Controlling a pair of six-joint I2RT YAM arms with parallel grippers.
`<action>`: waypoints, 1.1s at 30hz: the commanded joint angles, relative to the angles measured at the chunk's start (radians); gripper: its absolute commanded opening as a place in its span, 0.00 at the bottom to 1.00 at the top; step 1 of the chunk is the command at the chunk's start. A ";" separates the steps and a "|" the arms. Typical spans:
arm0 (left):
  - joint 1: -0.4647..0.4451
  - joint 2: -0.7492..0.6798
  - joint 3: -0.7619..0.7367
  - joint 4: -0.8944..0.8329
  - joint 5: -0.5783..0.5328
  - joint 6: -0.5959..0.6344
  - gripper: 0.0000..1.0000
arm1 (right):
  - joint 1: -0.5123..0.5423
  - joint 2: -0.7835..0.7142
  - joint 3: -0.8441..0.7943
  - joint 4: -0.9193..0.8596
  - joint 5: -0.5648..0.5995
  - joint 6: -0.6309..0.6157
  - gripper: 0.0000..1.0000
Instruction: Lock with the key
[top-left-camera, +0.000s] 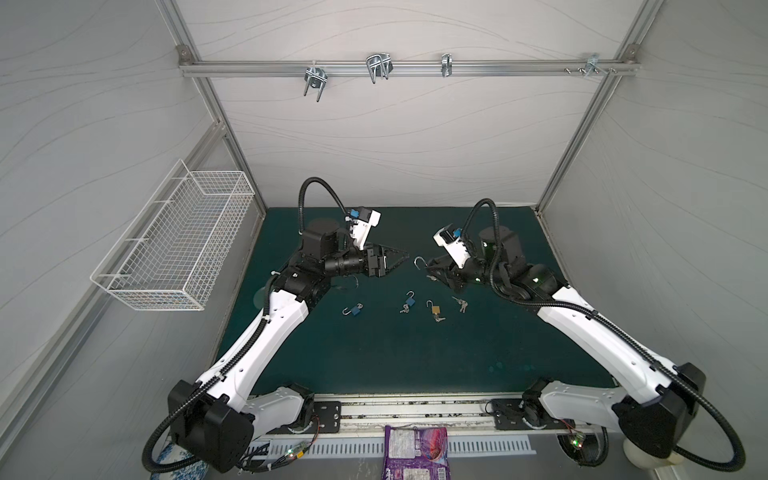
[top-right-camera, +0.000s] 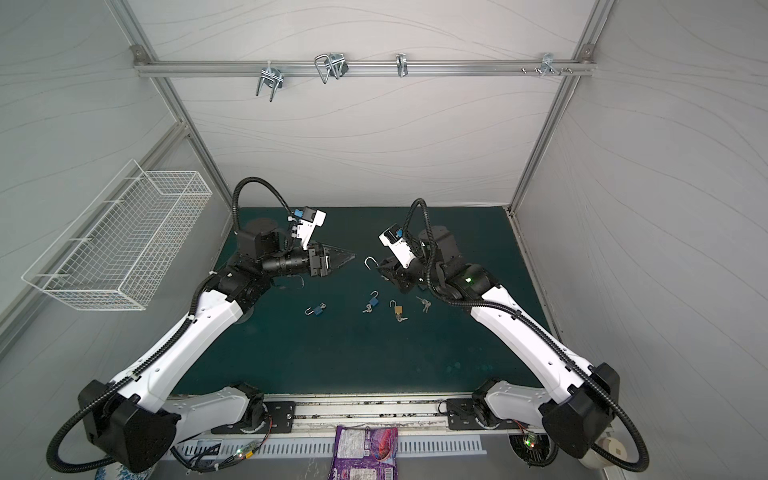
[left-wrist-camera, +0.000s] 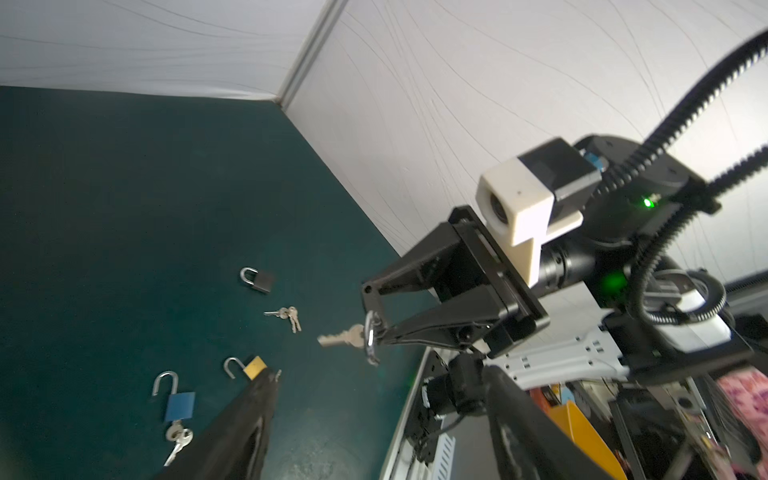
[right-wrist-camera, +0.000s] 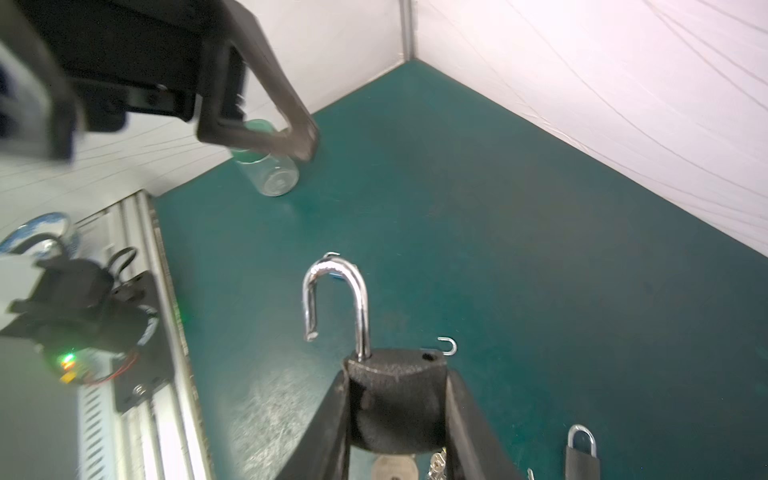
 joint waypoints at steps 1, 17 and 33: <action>-0.020 0.018 0.043 -0.045 0.056 0.057 0.75 | -0.002 -0.017 0.023 -0.074 -0.084 -0.112 0.00; -0.092 0.100 0.079 -0.081 0.041 0.067 0.37 | 0.007 -0.013 0.038 -0.077 -0.131 -0.122 0.00; -0.093 0.048 0.063 -0.001 -0.012 -0.028 0.00 | 0.009 -0.085 0.011 0.054 -0.132 -0.072 0.44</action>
